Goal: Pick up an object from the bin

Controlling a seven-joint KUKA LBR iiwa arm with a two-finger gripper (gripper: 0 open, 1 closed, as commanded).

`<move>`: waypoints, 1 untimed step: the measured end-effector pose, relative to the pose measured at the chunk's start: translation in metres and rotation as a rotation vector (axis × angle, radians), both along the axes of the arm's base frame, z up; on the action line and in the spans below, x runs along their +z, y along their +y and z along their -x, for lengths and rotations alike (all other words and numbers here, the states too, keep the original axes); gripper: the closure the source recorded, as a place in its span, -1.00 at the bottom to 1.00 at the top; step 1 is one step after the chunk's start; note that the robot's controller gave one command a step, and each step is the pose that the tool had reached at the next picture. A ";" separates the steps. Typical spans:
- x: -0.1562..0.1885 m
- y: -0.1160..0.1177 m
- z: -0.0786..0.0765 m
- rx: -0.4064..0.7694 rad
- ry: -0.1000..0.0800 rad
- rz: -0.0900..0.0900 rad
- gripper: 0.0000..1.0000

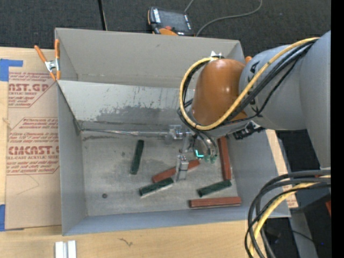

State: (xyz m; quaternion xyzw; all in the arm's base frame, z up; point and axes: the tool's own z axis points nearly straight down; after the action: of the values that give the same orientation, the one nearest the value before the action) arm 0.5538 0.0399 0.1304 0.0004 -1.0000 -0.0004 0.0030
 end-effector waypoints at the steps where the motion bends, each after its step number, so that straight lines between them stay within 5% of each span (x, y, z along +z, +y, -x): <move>1: -0.063 -0.054 0.038 0.166 -0.001 0.001 -1.00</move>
Offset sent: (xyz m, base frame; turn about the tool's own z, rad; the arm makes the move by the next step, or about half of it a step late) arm -0.0363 -0.0525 -0.0604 -0.1691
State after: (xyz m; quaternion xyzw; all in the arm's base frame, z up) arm 0.5160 -0.0140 0.0679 0.0833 -0.9965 0.0005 0.0023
